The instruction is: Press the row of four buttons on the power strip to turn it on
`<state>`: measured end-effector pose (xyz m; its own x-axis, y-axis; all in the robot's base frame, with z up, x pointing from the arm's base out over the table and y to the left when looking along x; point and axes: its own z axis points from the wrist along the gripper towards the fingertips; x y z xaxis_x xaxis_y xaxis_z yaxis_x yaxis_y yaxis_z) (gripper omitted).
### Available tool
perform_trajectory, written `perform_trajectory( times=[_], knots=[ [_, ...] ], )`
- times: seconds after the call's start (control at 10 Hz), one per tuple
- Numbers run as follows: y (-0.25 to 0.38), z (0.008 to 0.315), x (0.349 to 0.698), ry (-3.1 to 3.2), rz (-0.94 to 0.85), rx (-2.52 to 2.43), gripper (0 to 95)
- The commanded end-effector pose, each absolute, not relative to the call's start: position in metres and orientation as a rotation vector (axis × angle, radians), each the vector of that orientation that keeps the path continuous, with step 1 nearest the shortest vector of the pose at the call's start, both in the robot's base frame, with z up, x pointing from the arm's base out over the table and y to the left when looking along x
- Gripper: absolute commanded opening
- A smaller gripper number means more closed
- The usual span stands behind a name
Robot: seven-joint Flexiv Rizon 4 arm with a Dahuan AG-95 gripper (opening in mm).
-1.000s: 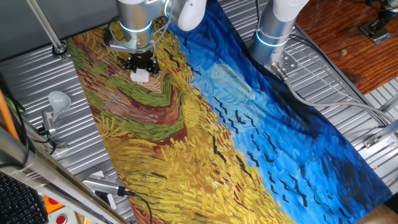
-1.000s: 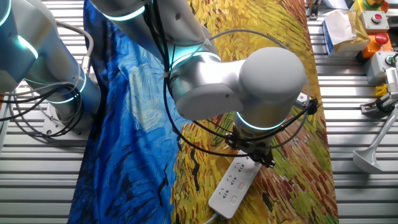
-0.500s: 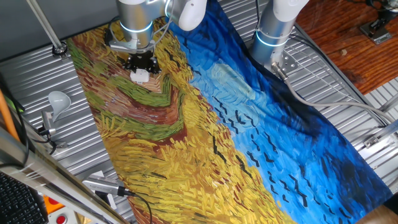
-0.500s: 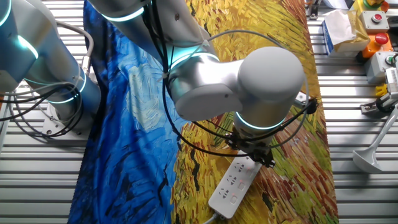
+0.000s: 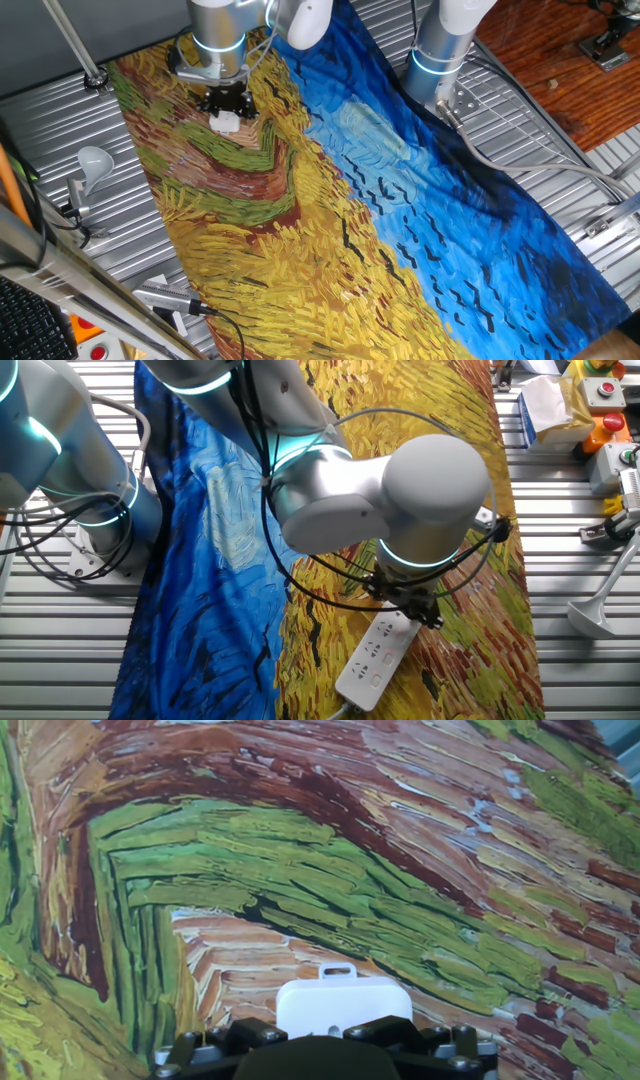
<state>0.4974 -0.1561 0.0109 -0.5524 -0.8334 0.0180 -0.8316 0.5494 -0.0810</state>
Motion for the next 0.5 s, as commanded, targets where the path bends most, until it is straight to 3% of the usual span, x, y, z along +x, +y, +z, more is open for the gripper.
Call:
perform_trajectory(
  times=[0.1,0.2,0.5],
  knots=[
    [-0.1564,-0.0129,0.4997,2.75,-0.11,-1.467,76.0],
    [-0.1563,-0.012,0.4997,2.749,-0.109,-1.469,95.0],
    [-0.1563,-0.0123,0.4967,2.743,-0.088,-1.465,95.0]
  ],
)
